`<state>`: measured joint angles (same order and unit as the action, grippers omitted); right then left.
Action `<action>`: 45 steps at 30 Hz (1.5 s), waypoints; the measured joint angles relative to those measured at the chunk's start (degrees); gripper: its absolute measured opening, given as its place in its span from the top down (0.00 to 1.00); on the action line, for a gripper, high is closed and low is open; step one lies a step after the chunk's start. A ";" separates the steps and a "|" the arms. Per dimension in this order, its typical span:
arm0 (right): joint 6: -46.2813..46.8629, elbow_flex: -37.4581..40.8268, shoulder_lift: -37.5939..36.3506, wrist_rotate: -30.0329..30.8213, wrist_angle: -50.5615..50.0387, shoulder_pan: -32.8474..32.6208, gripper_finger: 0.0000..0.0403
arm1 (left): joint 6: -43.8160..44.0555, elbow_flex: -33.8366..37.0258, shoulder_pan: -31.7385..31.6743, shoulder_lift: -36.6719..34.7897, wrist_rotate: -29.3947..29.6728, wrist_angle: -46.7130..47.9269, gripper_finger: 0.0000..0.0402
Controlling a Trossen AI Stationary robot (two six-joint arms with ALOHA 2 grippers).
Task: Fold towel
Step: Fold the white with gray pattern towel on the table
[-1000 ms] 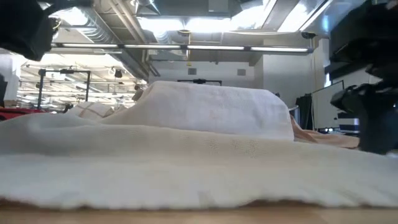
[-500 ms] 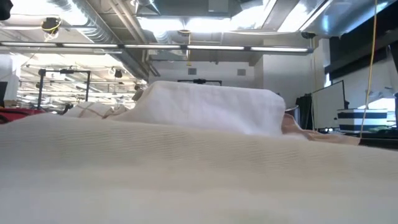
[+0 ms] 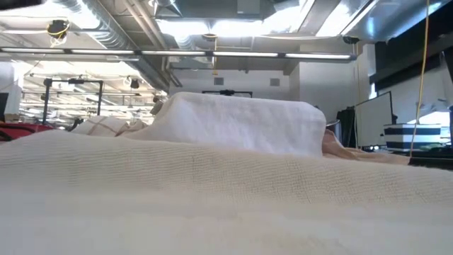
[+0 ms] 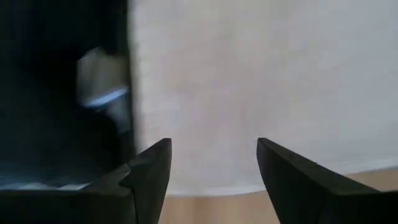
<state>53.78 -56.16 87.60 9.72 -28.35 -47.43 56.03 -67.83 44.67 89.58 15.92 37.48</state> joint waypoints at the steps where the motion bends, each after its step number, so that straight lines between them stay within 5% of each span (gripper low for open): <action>1: -2.10 -0.89 -0.81 3.20 -2.10 0.89 0.41 | -1.14 -0.02 -0.52 -1.71 2.51 1.19 0.55; 9: -16.36 -1.71 -6.45 25.19 -11.38 13.92 0.41 | -6.88 -0.04 -11.52 -12.20 20.00 17.68 0.55; 18: -24.08 3.76 -6.22 20.33 -5.36 26.13 0.41 | -20.00 5.74 -32.02 -15.00 23.50 26.09 0.55; 24: -25.34 4.79 -6.17 19.15 -6.63 26.85 0.41 | -41.16 11.89 -45.12 -16.27 14.35 19.50 0.55; 45: -34.74 4.79 -6.17 19.27 -6.02 26.85 0.41 | -80.59 18.99 -81.22 -17.02 -4.04 -6.12 0.55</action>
<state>19.04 -51.37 81.43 28.99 -34.37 -20.58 -24.56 -48.85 -36.55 72.56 11.87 31.36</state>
